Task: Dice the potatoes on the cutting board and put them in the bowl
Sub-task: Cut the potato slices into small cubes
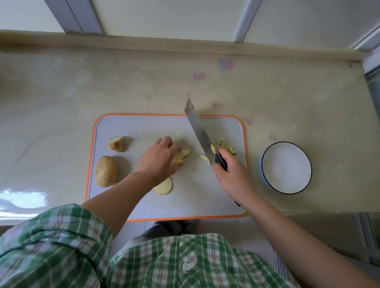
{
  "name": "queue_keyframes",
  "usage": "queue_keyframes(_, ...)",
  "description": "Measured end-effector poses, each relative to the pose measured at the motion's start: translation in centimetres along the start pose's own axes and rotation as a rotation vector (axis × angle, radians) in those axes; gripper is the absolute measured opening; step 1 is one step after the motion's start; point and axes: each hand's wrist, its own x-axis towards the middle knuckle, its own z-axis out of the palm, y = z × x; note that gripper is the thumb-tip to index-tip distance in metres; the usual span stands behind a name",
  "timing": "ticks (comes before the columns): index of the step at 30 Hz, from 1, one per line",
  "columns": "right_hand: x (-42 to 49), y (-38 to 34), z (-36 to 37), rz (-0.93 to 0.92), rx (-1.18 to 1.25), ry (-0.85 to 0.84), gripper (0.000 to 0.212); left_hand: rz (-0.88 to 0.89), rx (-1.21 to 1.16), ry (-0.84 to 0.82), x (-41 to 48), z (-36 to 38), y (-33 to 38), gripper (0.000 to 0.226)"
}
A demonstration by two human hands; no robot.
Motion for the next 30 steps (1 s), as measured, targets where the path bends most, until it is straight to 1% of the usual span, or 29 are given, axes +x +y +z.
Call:
queue_keyframes(3,-0.3,0.4,0.5,-0.005,0.023,-0.039,0.009,-0.05,-0.043,0.012,0.4,0.3,0.7,0.041)
queue_keyframes(6,-0.1,1.0,0.5,0.025,0.059,0.01,0.012,-0.058,-0.023,0.079,0.0,0.4,0.8,0.046)
queue_keyframes(8,0.2,1.3,0.1,0.039,0.097,0.099,0.021,0.027,-0.019,0.15,-0.1,0.3,1.1,0.042)
queue_keyframes(10,0.4,1.3,-0.6,0.058,0.157,0.176,0.02,0.158,-0.019,0.167,0.5,0.3,1.6,0.035)
queue_keyframes(11,0.5,1.2,-1.0,0.076,0.192,0.205,0.023,0.214,-0.02,0.152,1.0,0.3,2.2,0.035)
queue_keyframes(13,0.5,1.1,-1.7,0.107,0.238,0.25,0.03,0.278,-0.01,0.089,2.2,0.3,3.6,0.041)
queue_keyframes(15,0.3,1.2,-2.2,0.118,0.258,0.258,0.034,0.292,0.053,0.014,3.2,0.7,5.0,0.046)
queue_keyframes(16,0.1,1.3,-2.3,0.116,0.267,0.254,0.035,0.284,0.103,-0.012,3.6,1.0,5.4,0.044)
queue_keyframes(18,-0.2,1.6,-2.2,0.114,0.273,0.237,0.031,0.244,0.186,-0.027,4.1,1.4,5.9,0.036)
queue_keyframes(20,-0.4,2.0,-2.1,0.113,0.292,0.218,0.029,0.2,0.196,-0.025,4.4,1.4,6.0,0.03)
queue_keyframes(23,-0.6,2.2,-2.0,0.11,0.303,0.191,0.029,0.186,0.228,-0.043,4.7,1.3,6.1,0.027)
queue_keyframes(25,-0.6,2.4,-2.1,0.11,0.307,0.181,0.027,0.195,0.26,-0.062,4.9,1.3,6.1,0.029)
queue_keyframes(28,-0.4,2.7,-2.3,0.124,0.303,0.189,0.016,0.215,0.304,-0.049,5.1,1.5,6.0,0.028)
queue_keyframes(30,-0.1,3.0,-2.4,0.132,0.299,0.196,0.008,0.212,0.275,-0.004,5.2,1.3,5.6,0.027)
